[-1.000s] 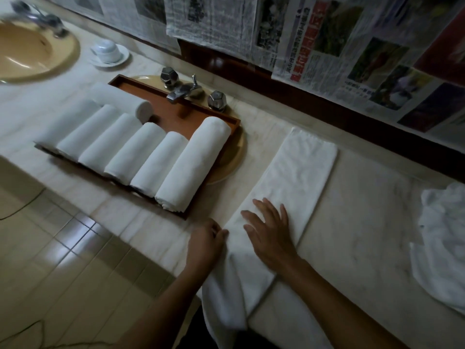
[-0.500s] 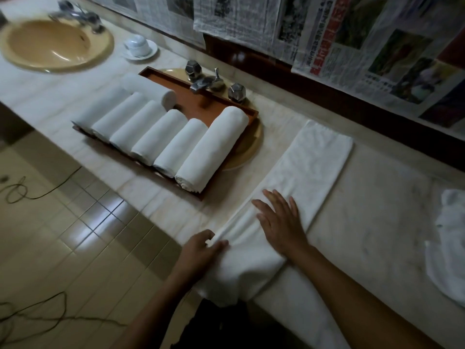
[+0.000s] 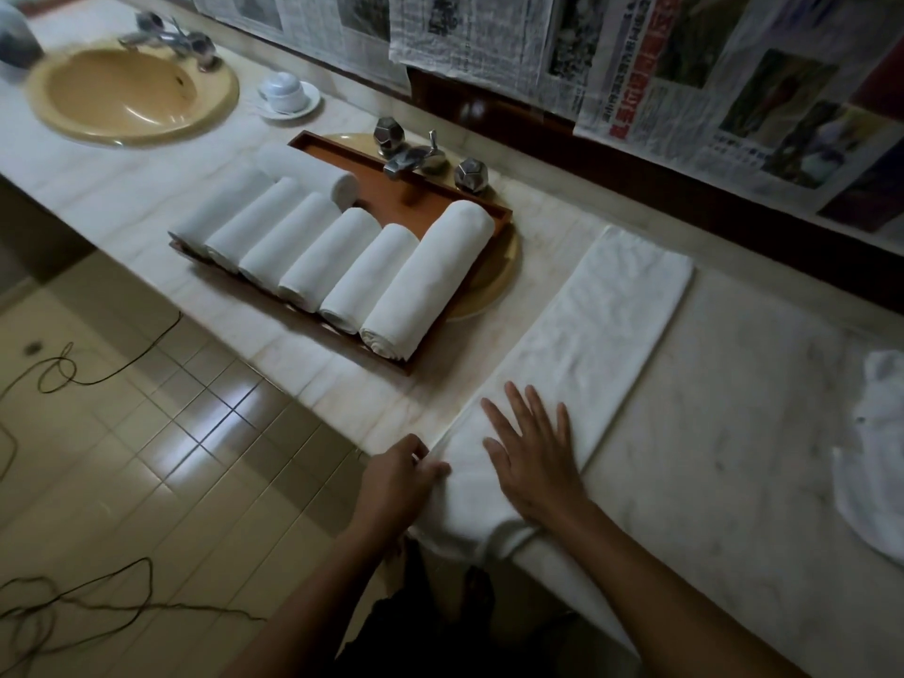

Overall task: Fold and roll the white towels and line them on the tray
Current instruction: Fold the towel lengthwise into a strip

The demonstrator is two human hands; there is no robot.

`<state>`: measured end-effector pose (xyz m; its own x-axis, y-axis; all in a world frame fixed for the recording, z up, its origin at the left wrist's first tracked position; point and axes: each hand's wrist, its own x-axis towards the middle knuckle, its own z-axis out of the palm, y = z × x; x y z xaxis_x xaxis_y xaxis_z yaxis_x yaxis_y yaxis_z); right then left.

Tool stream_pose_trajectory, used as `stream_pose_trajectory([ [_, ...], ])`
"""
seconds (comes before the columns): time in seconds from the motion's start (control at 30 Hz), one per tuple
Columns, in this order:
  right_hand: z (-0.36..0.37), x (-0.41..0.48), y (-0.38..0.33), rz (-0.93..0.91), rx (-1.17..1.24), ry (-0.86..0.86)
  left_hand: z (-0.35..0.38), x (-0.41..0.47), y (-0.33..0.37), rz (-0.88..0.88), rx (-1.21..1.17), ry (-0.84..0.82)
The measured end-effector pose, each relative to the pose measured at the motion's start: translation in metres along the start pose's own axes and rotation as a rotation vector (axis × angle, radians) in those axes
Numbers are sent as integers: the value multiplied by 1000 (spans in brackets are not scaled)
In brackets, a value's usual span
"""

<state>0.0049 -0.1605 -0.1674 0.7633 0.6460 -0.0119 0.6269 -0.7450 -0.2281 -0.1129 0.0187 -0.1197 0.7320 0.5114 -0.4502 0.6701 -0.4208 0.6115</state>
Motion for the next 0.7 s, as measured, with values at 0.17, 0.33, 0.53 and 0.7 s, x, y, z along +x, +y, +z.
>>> stream_pose_trajectory([
  [0.17, -2, 1, 9, 5, -51, -15, -16, -8, -28, 102, 87, -268],
  [0.33, -1, 3, 10, 0, -69, -46, -25, -29, -64, 76, 282, -106],
  [0.53, -13, -38, -16, 260, 148, 246, -46, -17, -32, 303, 173, -1],
  [0.7, -19, -100, -52, 611, 231, 387, -32, 12, -7, 687, 301, -73],
])
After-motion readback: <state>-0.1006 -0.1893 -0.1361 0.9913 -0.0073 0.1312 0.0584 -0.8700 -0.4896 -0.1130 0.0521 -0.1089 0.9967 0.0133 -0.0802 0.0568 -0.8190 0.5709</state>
